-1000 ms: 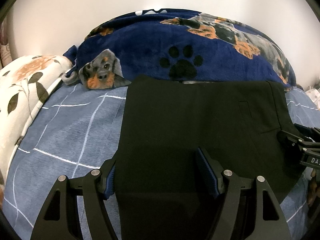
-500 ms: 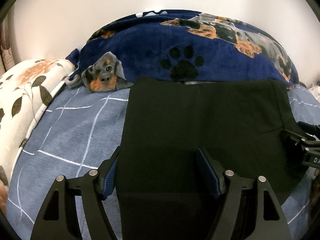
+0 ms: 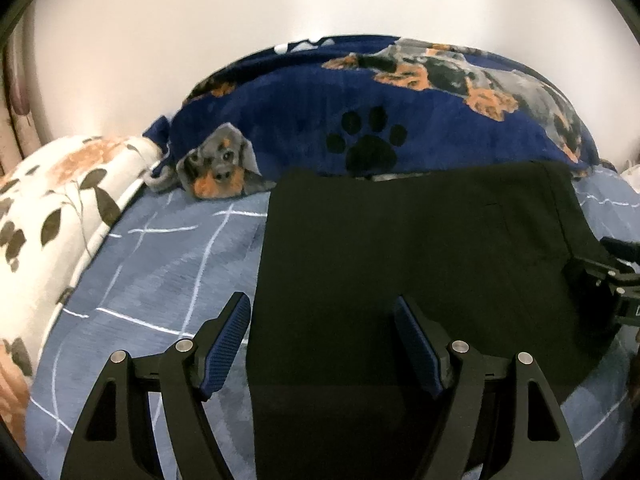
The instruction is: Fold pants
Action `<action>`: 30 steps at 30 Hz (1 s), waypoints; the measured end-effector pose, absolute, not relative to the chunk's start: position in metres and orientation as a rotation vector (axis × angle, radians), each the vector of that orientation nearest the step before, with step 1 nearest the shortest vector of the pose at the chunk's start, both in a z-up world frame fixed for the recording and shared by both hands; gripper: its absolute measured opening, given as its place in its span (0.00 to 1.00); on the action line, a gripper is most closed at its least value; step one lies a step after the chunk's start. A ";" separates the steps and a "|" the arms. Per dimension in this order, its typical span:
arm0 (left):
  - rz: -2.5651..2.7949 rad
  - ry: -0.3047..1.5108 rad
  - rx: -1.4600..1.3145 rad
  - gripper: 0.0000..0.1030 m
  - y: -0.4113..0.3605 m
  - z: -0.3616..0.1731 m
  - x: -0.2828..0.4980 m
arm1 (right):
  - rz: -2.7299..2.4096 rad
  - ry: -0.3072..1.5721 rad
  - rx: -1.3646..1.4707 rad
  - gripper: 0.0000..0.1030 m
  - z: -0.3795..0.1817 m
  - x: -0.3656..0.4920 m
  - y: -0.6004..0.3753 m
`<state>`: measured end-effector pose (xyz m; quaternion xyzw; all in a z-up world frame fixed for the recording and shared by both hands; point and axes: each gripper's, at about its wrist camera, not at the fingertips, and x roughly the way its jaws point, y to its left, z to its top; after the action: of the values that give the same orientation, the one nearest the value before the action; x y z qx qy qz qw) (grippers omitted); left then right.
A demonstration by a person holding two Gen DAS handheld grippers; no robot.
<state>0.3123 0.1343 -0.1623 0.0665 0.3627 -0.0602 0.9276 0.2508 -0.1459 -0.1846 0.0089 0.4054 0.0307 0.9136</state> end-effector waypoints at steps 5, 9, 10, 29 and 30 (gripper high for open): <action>-0.118 0.724 0.168 0.78 0.163 -0.159 0.324 | 0.066 0.791 0.061 0.92 -0.167 0.228 -0.155; -0.113 0.705 0.166 0.79 0.175 -0.148 0.319 | 0.089 0.769 0.124 0.92 -0.150 0.203 -0.164; -0.111 0.699 0.166 0.79 0.179 -0.144 0.317 | 0.096 0.765 0.132 0.92 -0.147 0.196 -0.166; -0.109 0.604 0.169 0.91 0.201 -0.080 0.259 | 0.176 0.737 0.155 0.92 -0.097 0.097 -0.171; -0.107 0.597 0.163 0.91 0.202 -0.076 0.253 | 0.176 0.734 0.148 0.92 -0.094 0.094 -0.169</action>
<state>0.2533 0.2018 -0.0761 0.0801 0.2938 -0.0528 0.9510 0.0945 -0.1694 -0.0936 0.0720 0.3582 0.0857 0.9269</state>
